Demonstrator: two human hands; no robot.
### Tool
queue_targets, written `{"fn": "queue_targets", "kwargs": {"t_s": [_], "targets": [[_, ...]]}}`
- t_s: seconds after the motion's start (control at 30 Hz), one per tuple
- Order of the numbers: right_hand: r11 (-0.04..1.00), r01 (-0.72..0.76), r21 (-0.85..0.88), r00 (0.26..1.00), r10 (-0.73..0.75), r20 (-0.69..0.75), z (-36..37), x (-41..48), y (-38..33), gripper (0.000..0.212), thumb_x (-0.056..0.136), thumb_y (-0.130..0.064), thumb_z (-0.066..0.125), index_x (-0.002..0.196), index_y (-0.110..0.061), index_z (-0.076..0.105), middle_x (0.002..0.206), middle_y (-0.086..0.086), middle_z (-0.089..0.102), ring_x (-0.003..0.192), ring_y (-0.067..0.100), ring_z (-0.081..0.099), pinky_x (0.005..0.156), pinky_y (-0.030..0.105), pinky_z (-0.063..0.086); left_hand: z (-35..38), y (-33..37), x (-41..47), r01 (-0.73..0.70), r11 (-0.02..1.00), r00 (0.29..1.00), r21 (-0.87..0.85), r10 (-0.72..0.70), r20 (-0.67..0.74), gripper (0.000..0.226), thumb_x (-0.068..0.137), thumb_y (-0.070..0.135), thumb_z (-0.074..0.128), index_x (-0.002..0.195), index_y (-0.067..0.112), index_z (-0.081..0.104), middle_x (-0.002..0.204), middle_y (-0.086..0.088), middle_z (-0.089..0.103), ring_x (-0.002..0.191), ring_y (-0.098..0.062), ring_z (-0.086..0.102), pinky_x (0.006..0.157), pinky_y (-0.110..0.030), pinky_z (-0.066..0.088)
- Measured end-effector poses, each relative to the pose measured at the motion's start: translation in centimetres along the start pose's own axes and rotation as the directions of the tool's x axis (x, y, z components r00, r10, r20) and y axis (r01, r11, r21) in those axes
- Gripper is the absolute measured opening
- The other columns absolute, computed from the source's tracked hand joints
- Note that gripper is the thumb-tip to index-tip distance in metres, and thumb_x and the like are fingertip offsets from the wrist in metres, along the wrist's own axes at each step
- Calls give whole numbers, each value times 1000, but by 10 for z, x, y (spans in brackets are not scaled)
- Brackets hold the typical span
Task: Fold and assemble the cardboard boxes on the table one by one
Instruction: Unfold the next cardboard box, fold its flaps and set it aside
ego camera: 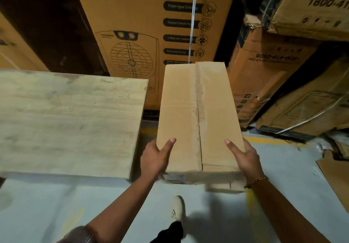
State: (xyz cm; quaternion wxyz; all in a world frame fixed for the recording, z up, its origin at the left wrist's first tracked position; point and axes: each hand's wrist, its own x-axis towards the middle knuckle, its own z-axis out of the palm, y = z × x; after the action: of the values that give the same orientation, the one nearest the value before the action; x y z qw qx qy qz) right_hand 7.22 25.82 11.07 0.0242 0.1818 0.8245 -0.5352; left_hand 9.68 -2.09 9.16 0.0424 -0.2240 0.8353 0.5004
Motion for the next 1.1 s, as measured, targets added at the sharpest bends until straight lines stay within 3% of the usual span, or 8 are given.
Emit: {"fn": "queue_targets", "kwargs": {"t_s": [0.13, 0.33, 0.43, 0.53, 0.63, 0.7, 0.83, 1.1], "targets": [[996, 74, 56, 996, -77, 46, 32, -27, -38, 32, 86, -46, 74, 114, -33, 66, 102, -17, 70, 101, 9, 65, 92, 30, 48, -65, 5, -20, -24, 1000, 993, -3, 24, -118, 47, 90, 72, 54, 112, 32, 66, 96, 13, 67, 84, -9, 62, 63, -24, 41], [984, 171, 45, 971, -176, 164, 122, -49, -99, 42, 84, -51, 73, 121, -33, 65, 109, -13, 70, 106, 14, 65, 100, 37, 50, -166, -27, -17, 41, 997, 964, -71, -58, -261, 83, 79, 86, 52, 135, 25, 62, 132, -1, 67, 112, -24, 63, 92, -37, 50], [982, 178, 58, 953, -187, 237, 187, -62, -137, 40, 86, -48, 72, 121, -32, 62, 107, -16, 68, 107, 14, 63, 95, 32, 49, -227, -54, -3, 52, 993, 943, -105, -84, -323, 71, 82, 80, 54, 124, 24, 69, 113, 11, 69, 95, -16, 61, 80, -34, 48], [980, 188, 57, 936, -197, 293, 266, -70, -168, 32, 87, -48, 71, 113, -33, 58, 100, -19, 65, 103, 12, 63, 89, 28, 44, -296, -86, 22, 79, 993, 918, -92, -108, -383, 81, 77, 89, 51, 124, 26, 69, 111, 6, 72, 98, -20, 65, 78, -36, 49], [982, 176, 73, 917, -190, 350, 352, -79, -193, 68, 76, -65, 72, 129, -23, 61, 128, -6, 66, 114, 15, 62, 100, 34, 47, -368, -118, 51, 119, 990, 898, -81, -142, -417, 70, 80, 85, 52, 117, 28, 70, 104, 6, 73, 90, -19, 65, 73, -34, 49], [991, 119, 57, 920, -132, 368, 404, -90, -210, 98, 72, -72, 72, 150, -18, 45, 143, -1, 55, 131, 23, 53, 109, 38, 42, -412, -138, 70, 131, 989, 890, -70, -149, -431, 61, 84, 79, 54, 113, 28, 71, 98, 7, 73, 82, -14, 63, 66, -30, 46], [995, 99, 31, 911, -103, 400, 483, -105, -240, 107, 65, -80, 69, 149, -19, 45, 144, 1, 57, 130, 23, 54, 109, 39, 44, -475, -173, 107, 163, 986, 881, -39, -163, -443, 59, 86, 75, 55, 115, 27, 72, 97, 7, 74, 79, -12, 62, 64, -28, 45], [990, 120, -78, 901, -76, 426, 547, -110, -253, 89, 83, -62, 67, 154, -17, 36, 149, 3, 51, 134, 25, 49, 105, 32, 40, -519, -212, 145, 201, 972, 896, 120, -133, -423, 64, 87, 80, 48, 120, 28, 66, 96, 10, 68, 77, -8, 60, 67, -30, 46]]}}
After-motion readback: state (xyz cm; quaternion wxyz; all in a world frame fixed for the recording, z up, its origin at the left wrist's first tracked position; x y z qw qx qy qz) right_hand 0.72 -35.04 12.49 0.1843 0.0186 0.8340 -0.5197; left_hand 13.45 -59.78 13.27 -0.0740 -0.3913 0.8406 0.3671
